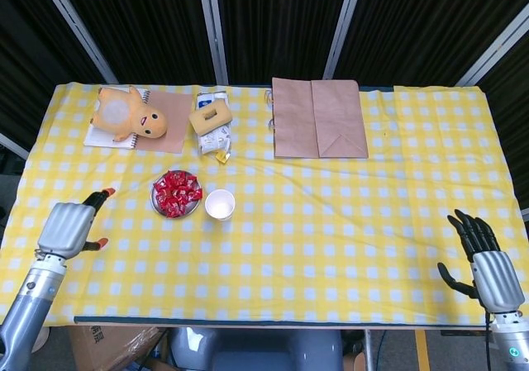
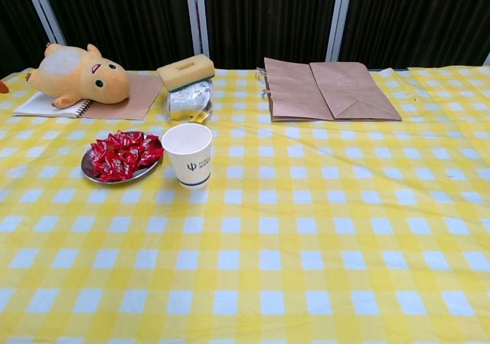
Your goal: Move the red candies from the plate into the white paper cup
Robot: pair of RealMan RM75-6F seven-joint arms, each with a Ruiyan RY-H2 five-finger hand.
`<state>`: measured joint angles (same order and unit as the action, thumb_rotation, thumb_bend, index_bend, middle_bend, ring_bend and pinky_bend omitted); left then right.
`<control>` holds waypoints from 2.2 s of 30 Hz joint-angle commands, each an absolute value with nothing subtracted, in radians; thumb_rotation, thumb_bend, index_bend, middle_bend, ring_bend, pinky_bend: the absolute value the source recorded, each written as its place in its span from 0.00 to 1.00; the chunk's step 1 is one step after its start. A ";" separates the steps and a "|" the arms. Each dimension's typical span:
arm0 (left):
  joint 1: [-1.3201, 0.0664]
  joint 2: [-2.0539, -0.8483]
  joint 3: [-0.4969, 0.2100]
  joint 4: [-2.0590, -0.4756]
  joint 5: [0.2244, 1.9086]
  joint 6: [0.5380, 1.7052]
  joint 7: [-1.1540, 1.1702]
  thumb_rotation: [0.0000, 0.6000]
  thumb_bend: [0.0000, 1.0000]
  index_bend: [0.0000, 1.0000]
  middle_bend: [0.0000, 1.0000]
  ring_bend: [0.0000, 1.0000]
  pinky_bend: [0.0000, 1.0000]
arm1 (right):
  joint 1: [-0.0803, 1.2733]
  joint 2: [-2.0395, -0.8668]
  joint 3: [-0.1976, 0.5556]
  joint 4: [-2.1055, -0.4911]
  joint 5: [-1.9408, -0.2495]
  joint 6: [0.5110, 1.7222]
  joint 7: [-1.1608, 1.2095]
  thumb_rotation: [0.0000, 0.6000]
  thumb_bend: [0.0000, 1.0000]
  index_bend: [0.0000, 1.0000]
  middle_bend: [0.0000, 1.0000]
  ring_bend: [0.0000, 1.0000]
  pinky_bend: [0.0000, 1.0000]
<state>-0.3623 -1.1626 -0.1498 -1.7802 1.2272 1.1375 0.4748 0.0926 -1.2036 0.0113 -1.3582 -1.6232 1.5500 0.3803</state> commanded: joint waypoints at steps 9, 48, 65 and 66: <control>-0.592 -1.300 -0.204 -1.712 0.885 0.986 0.743 1.00 0.14 0.09 0.12 0.94 0.95 | 0.094 -1.194 0.012 -1.364 -1.623 1.549 0.416 1.00 0.42 0.00 0.00 0.00 0.00; -0.914 -1.549 -0.140 -1.410 0.486 0.929 0.905 1.00 0.21 0.23 0.18 0.96 0.95 | 0.095 -1.175 0.018 -1.379 -1.618 1.551 0.491 1.00 0.42 0.00 0.00 0.00 0.00; -0.937 -1.555 -0.139 -1.391 0.488 0.944 0.860 1.00 0.21 0.27 0.22 0.96 0.95 | 0.095 -1.175 0.020 -1.381 -1.614 1.550 0.493 1.00 0.42 0.00 0.00 0.00 0.00; -0.938 -1.552 -0.139 -1.393 0.488 0.945 0.859 1.00 0.21 0.27 0.22 0.96 0.95 | 0.095 -1.175 0.020 -1.380 -1.615 1.549 0.492 1.00 0.42 0.00 0.00 0.00 0.00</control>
